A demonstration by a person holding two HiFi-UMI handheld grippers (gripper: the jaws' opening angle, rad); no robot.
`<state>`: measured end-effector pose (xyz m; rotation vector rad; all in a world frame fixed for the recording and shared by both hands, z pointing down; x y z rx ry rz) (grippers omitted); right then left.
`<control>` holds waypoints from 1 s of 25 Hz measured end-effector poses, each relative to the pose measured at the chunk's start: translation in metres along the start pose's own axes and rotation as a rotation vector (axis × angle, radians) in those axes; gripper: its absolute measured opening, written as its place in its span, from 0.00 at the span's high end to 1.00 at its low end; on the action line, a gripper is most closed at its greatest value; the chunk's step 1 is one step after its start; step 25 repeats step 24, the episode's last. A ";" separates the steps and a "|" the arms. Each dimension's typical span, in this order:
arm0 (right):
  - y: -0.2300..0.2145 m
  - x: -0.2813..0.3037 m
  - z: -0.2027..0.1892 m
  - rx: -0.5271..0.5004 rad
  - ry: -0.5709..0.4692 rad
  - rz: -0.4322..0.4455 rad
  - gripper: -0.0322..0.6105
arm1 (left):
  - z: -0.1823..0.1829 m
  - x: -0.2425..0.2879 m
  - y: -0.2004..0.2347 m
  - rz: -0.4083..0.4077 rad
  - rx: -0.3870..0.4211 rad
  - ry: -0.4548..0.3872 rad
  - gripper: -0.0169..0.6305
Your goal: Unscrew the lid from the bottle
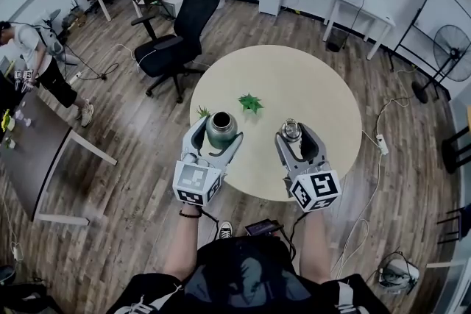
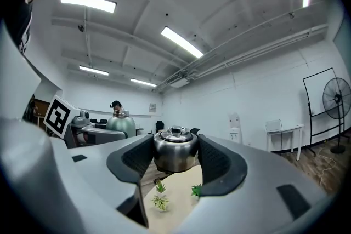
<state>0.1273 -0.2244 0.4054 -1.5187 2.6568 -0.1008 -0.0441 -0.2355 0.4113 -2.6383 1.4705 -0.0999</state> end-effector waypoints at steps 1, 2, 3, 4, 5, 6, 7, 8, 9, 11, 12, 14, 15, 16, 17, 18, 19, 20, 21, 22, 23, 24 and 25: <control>0.001 0.000 -0.001 0.002 0.003 0.000 0.55 | 0.000 0.000 0.000 0.000 0.000 -0.001 0.40; 0.001 0.000 -0.002 0.006 0.003 0.000 0.55 | -0.001 -0.001 0.000 0.000 0.002 -0.002 0.40; 0.001 0.000 -0.003 0.009 0.002 -0.002 0.55 | -0.001 -0.001 0.000 -0.001 0.005 -0.003 0.40; 0.001 0.000 -0.003 0.010 0.002 -0.003 0.55 | -0.001 -0.001 0.000 -0.002 0.007 -0.004 0.40; 0.001 -0.001 -0.003 0.010 0.002 -0.005 0.55 | -0.001 -0.001 0.000 -0.002 0.008 -0.004 0.40; 0.001 -0.001 -0.002 0.010 0.001 -0.005 0.55 | -0.001 -0.002 0.000 -0.003 0.009 -0.005 0.40; 0.002 -0.001 -0.001 0.011 0.001 -0.005 0.55 | 0.000 -0.003 0.000 -0.004 0.009 -0.006 0.40; 0.002 -0.001 -0.001 0.011 0.000 -0.005 0.55 | 0.000 -0.003 0.000 -0.004 0.009 -0.006 0.40; 0.003 -0.001 -0.001 0.011 0.001 -0.006 0.55 | 0.000 -0.004 0.000 -0.005 0.010 -0.006 0.40; 0.004 0.000 -0.002 0.010 0.005 -0.007 0.55 | -0.001 -0.005 0.000 -0.008 0.010 -0.005 0.40; 0.005 0.000 -0.002 0.009 0.007 -0.008 0.55 | -0.001 -0.005 0.000 -0.010 0.011 -0.005 0.40; 0.005 0.001 -0.002 0.009 0.007 -0.008 0.55 | -0.001 -0.006 0.001 -0.012 0.013 -0.004 0.40; 0.005 0.001 -0.002 0.009 0.006 -0.008 0.55 | -0.001 -0.006 0.001 -0.013 0.013 -0.005 0.40; 0.005 0.001 -0.002 0.009 0.006 -0.008 0.55 | -0.001 -0.006 0.001 -0.013 0.012 -0.007 0.40; 0.005 0.000 -0.001 0.009 0.006 -0.008 0.55 | 0.000 -0.007 0.001 -0.012 0.012 -0.009 0.40; 0.005 0.000 -0.001 0.009 0.007 -0.009 0.55 | 0.001 -0.007 0.001 -0.012 0.012 -0.010 0.40; 0.004 0.000 -0.001 0.008 0.008 -0.009 0.55 | 0.002 -0.007 0.001 -0.011 0.013 -0.012 0.40; 0.004 0.000 -0.001 0.008 0.009 -0.010 0.55 | 0.002 -0.006 0.001 -0.010 0.013 -0.013 0.40; 0.003 0.000 -0.001 0.008 0.010 -0.010 0.55 | 0.002 -0.006 0.001 -0.010 0.013 -0.012 0.40; 0.003 0.000 -0.001 0.008 0.011 -0.010 0.55 | 0.002 -0.005 0.000 -0.010 0.013 -0.011 0.40; 0.003 -0.001 -0.001 0.008 0.012 -0.010 0.55 | 0.002 -0.005 0.000 -0.010 0.012 -0.009 0.40; 0.003 -0.001 -0.001 0.007 0.013 -0.009 0.55 | 0.002 -0.005 0.000 -0.009 0.012 -0.007 0.40; 0.003 -0.001 -0.001 0.007 0.013 -0.009 0.55 | 0.002 -0.005 0.000 -0.009 0.012 -0.007 0.40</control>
Point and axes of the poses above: the fingertips, and each gripper's own axes: x forward along the fingers, y to its left, z out of its top, the point moved 2 cm from there along -x, backward along the fingers, and after that the axes turned 5 degrees about x, right-handed, at the moved point
